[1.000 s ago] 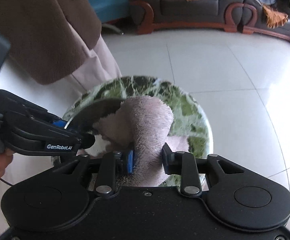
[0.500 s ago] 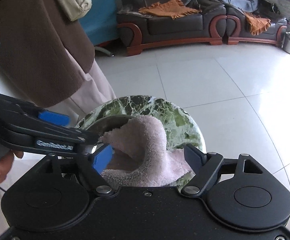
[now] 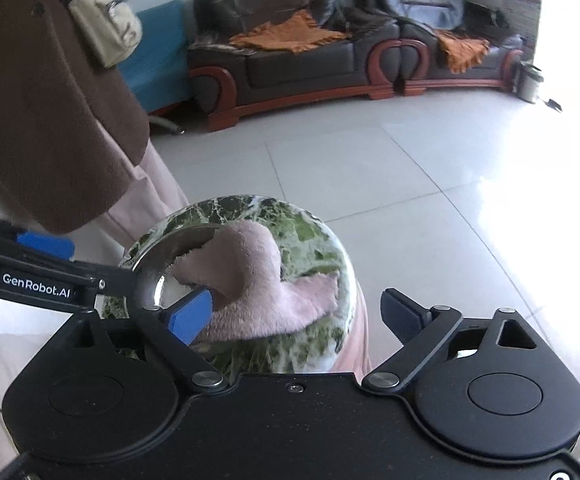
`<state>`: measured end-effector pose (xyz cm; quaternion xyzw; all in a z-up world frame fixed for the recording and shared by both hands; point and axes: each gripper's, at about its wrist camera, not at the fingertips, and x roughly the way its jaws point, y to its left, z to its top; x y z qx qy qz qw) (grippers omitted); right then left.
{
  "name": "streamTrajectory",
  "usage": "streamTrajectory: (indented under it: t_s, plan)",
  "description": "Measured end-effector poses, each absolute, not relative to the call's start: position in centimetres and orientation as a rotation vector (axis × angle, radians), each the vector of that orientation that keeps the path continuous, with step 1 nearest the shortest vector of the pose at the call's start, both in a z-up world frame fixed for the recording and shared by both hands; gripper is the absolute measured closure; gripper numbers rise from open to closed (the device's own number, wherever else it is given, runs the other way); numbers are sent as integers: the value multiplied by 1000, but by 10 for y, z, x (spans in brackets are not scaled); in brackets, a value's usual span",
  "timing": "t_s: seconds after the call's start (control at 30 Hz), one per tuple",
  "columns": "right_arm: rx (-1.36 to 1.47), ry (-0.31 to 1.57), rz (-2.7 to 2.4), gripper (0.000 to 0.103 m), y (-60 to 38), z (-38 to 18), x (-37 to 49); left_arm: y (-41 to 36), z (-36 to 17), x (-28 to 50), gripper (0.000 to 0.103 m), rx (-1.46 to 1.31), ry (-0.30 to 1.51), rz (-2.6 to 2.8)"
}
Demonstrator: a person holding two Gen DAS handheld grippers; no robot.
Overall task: Clean bowl
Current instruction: 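Open right gripper to release towel in bowl while left gripper opens off rim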
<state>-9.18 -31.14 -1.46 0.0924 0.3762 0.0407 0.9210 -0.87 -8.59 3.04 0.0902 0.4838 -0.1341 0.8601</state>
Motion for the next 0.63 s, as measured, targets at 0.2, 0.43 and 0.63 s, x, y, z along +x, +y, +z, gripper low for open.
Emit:
streamTrajectory:
  t_s: [0.2, 0.43, 0.63]
  plan:
    - [237, 779, 49, 9, -313, -20, -122, -79, 31, -27, 21, 153, 1055, -262]
    - [210, 761, 40, 8, -307, -22, -157, -67, 42, -52, 21, 103, 1044, -218]
    - [229, 746, 36, 8, -305, -18, -177, -63, 53, -74, 21, 84, 1017, -236]
